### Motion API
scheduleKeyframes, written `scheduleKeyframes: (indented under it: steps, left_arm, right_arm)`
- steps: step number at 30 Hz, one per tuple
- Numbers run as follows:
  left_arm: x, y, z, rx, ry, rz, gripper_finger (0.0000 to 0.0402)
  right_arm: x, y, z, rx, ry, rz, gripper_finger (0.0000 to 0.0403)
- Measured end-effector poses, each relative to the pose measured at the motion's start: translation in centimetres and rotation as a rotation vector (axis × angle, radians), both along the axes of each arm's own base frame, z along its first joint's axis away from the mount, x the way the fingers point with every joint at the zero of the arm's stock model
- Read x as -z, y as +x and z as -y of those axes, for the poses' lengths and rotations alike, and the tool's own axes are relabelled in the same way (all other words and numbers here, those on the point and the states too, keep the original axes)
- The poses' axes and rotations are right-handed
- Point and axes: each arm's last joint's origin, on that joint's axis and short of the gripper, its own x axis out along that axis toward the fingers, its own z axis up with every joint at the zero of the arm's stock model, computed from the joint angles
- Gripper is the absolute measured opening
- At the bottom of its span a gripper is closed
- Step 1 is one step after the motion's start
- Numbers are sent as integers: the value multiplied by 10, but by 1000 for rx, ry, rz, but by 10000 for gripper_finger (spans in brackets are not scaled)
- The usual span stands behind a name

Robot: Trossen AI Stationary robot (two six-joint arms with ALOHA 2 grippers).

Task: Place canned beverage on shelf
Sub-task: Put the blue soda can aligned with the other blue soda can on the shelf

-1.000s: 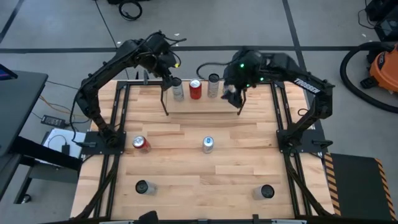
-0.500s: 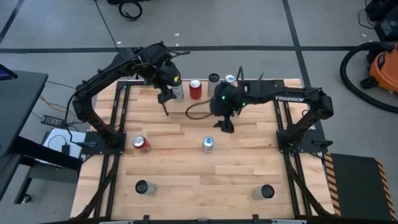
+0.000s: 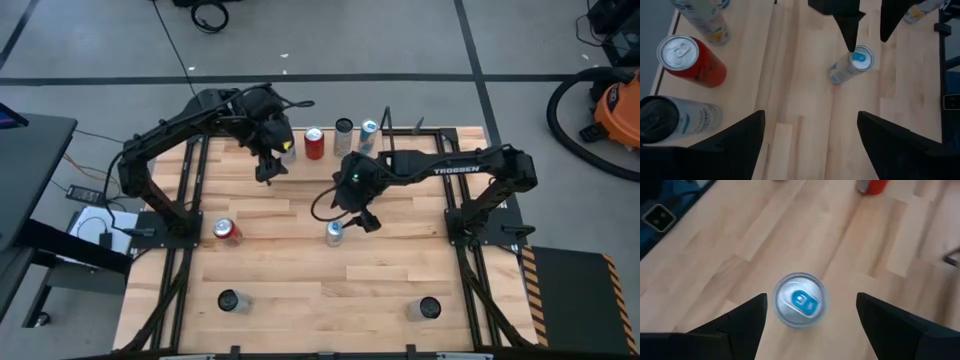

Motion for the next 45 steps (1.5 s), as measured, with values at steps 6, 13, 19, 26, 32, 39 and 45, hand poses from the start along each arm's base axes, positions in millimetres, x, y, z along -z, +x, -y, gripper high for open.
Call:
scheduleKeyframes:
  steps: [6, 13, 19, 26, 32, 39, 45]
  left_arm:
    - [-5, -11, 8, 0, -9, -6, 318]
    - [7, -46, 21, -43, -11, 59, 318]
    - [27, -75, 32, -102, -16, 169, 318]
    - [46, -95, 41, -121, -7, 257, 318]
    - [63, -101, 43, -122, 9, 321, 318]
    - [89, -101, 43, -135, -4, 319, 318]
    - [102, -98, 42, -136, -7, 309, 318]
  right_arm:
    - [10, 1, 1, -38, 6, 42, 313]
    - [19, -1, 1, -101, -12, 59, 313]
    - [22, 0, 0, -146, -10, 106, 313]
    - [34, 0, 0, -166, -18, 156, 313]
    - [45, -3, 0, -166, -18, 157, 313]
    - [56, -5, -1, -168, -26, 188, 313]
    - [64, -6, -1, -151, -22, 213, 313]
